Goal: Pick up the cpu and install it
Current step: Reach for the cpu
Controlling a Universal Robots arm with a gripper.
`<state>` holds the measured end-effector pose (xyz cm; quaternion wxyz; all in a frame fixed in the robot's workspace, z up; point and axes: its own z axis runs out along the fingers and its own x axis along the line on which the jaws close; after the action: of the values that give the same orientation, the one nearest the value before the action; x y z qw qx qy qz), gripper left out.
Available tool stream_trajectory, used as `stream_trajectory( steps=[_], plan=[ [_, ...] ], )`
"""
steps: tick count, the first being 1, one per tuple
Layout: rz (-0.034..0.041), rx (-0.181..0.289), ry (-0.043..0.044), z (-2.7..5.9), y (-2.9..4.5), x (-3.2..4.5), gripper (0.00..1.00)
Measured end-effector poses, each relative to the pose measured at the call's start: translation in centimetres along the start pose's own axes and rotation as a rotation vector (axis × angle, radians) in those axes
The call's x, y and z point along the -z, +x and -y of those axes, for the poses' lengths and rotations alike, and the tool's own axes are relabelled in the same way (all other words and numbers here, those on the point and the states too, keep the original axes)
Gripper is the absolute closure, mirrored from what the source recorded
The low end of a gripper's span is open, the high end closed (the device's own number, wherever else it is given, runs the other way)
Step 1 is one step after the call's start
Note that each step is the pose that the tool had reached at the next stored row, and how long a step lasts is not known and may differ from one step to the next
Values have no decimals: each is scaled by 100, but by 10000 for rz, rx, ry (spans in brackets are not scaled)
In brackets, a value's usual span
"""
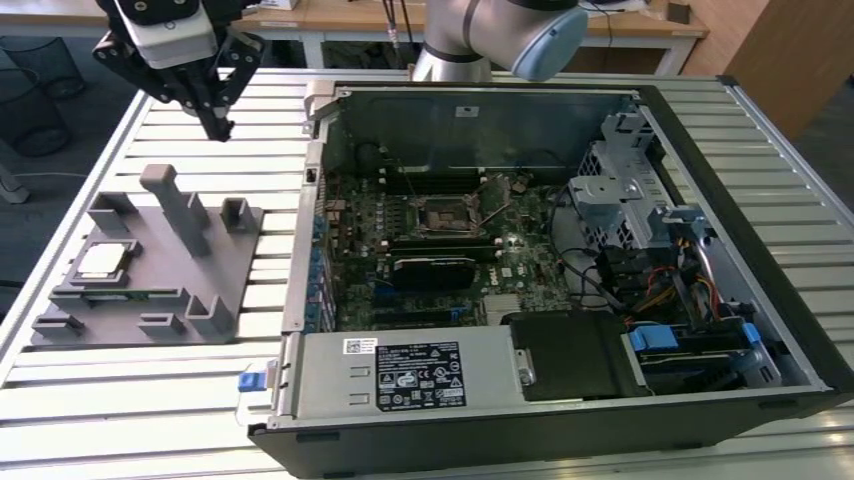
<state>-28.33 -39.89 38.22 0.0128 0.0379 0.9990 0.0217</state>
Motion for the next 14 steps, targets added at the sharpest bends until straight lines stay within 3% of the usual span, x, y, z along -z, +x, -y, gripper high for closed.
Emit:
stream_trajectory(
  steps=[14],
  plan=[
    [-2,0,1,9,123,-2,89]
  ],
)
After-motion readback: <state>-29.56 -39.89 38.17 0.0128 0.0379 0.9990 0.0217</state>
